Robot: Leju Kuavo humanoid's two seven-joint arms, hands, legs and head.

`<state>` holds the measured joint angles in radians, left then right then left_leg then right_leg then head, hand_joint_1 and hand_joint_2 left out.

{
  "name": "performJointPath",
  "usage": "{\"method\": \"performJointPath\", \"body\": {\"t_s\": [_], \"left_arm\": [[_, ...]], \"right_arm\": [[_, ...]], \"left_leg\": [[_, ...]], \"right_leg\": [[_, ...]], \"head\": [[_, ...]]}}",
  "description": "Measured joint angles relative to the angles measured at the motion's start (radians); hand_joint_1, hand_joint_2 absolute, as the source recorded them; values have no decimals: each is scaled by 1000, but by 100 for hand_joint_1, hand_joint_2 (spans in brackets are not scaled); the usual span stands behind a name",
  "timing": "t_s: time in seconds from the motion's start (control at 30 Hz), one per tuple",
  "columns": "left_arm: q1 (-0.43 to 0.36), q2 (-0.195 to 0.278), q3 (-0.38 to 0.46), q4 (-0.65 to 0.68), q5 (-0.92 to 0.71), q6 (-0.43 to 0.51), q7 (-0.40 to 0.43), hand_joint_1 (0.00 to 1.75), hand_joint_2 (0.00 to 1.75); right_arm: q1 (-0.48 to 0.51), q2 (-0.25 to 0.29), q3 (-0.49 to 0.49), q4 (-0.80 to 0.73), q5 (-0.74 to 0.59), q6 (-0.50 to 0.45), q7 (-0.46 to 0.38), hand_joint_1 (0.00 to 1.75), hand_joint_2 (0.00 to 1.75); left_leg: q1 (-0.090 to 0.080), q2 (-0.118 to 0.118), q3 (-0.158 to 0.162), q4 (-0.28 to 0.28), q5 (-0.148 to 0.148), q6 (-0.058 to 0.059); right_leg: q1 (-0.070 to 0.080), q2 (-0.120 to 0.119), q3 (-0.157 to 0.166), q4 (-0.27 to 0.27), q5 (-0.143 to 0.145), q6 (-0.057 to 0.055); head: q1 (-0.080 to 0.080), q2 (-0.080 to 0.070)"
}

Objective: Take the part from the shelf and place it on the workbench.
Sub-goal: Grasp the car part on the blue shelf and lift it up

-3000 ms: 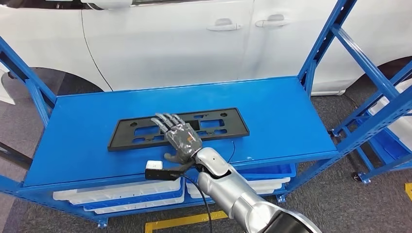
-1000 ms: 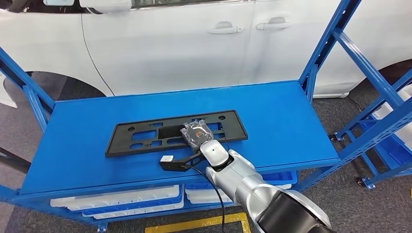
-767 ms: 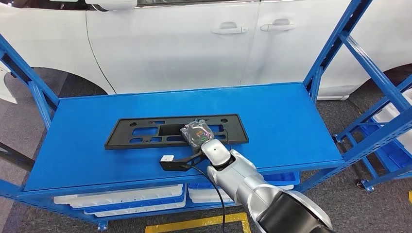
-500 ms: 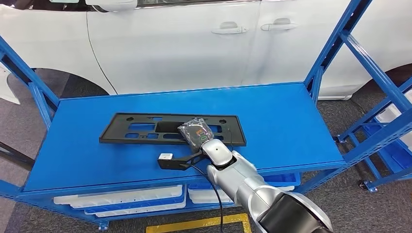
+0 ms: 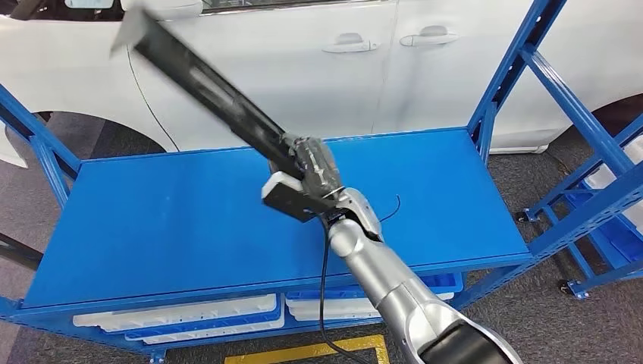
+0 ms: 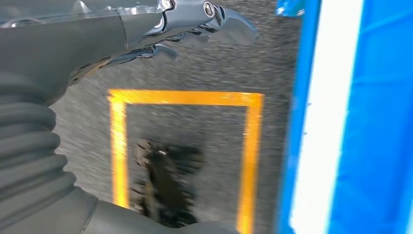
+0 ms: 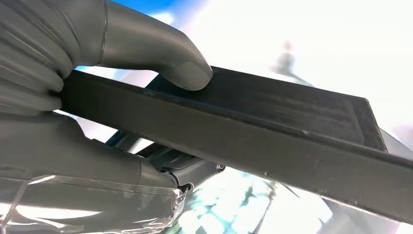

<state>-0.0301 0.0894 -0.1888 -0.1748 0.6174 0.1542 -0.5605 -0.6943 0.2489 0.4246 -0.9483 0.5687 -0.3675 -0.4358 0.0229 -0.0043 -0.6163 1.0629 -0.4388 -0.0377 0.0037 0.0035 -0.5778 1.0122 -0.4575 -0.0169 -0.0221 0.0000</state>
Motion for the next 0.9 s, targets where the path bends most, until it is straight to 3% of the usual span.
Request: {"method": "performJointPath", "body": {"t_s": [0.07, 0.17, 0.23, 0.3, 0.33, 0.37, 0.4, 0.47, 0.53, 0.67, 0.73, 0.8, 0.83, 0.87, 0.9], "left_arm": [[2, -3, 23, 0, 23, -32, -56, 0, 175], [8, -10, 50, 0, 35, -58, -106, 0, 175], [8, -13, 62, 0, 38, -62, -112, 0, 175], [4, -14, 71, 0, 39, -70, -117, 0, 175], [2, -15, 74, 0, 40, -78, -120, 0, 175], [1, -16, 77, 0, 40, -88, -122, 0, 175], [1, -17, 81, 0, 39, -96, -123, 0, 175], [1, -21, 86, 0, 36, -90, -115, 0, 175], [2, -25, 89, 0, 30, -67, -96, 0, 175], [3, -28, 90, 0, 20, -26, -60, 0, 175], [4, -29, 90, 0, 15, -11, -52, 0, 175], [6, -29, 90, 0, 12, -3, -47, 0, 175], [6, -29, 90, 0, 11, 0, -44, 0, 175], [7, -29, 90, 0, 11, 4, -40, 0, 175], [7, -29, 90, 0, 10, 9, -36, 0, 175]], "right_arm": [[54, -28, -44, -211, -271, 82, -79, 175, 175], [115, -70, -97, -457, -437, 164, -80, 175, 175], [139, -87, -116, -548, -437, 177, -83, 175, 175], [160, -102, -123, -605, -459, 211, -104, 175, 175], [176, -112, -125, -630, -495, 252, -126, 175, 175], [195, -124, -128, -657, -542, 307, -154, 175, 175], [215, -138, -130, -692, -590, 371, -186, 175, 175], [254, -161, -133, -770, -645, 485, -232, 175, 175], [298, -172, -130, -840, -640, 564, -248, 175, 175], [386, -179, -101, -928, -591, 618, -250, 175, 175], [409, -181, -82, -944, -582, 629, -250, 175, 175], [428, -183, -66, -949, -573, 636, -250, 175, 175], [438, -185, -58, -950, -568, 639, -250, 175, 175], [445, -187, -51, -949, -566, 643, -250, 175, 175], [451, -189, -43, -946, -565, 648, -250, 175, 175]], "left_leg": [[-4, -3, 14, -32, -2, 10], [-2, -4, 17, -38, -5, 32], [-1, 2, 19, -42, -4, 43], [-2, 5, 18, -42, -5, 48], [-2, 5, 18, -42, -5, 49], [-2, 4, 19, -42, -5, 49], [-2, 2, 20, -41, -5, 49], [-4, -2, 22, -41, -6, 47], [-7, -2, 23, -40, -6, 41], [-9, -1, 20, -36, -13, 19], [-8, -1, -1, 28, -68, 11], [-7, 0, -45, 158, -146, 5], [-7, 0, -60, 211, -170, 2], [-7, 0, -60, 232, -176, 1], [-7, 0, -40, 211, -163, 2]], "right_leg": [[3, -3, -4, 6, -5, 9], [1, -5, -6, 21, -21, 25], [-2, -3, -46, 106, -71, 36], [-5, -3, -115, 245, -129, 42], [-7, -3, -139, 292, -139, 44], [-9, -3, -143, 298, -129, 44], [-10, -4, -128, 263, -102, 42], [-8, -4, -61, 121, -32, 33], [-3, -4, -17, 23, 2, 25], [-4, -5, -14, -1, 14, 7], [-9, -8, -17, -10, 24, -5], [-7, -9, -25, -9, 32, -11], [-6, -9, -31, -9, 36, -11], [-5, -9, -37, -7, 40, -11], [-4, -9, -44, -6, 44, -10]], "head": [[0, 0], [3, 0], [6, 0], [7, 0], [7, 0], [8, 0], [8, 0], [8, 0], [8, 0], [7, 0], [5, 0], [4, 0], [4, 0], [4, 0], [4, 0]]}}
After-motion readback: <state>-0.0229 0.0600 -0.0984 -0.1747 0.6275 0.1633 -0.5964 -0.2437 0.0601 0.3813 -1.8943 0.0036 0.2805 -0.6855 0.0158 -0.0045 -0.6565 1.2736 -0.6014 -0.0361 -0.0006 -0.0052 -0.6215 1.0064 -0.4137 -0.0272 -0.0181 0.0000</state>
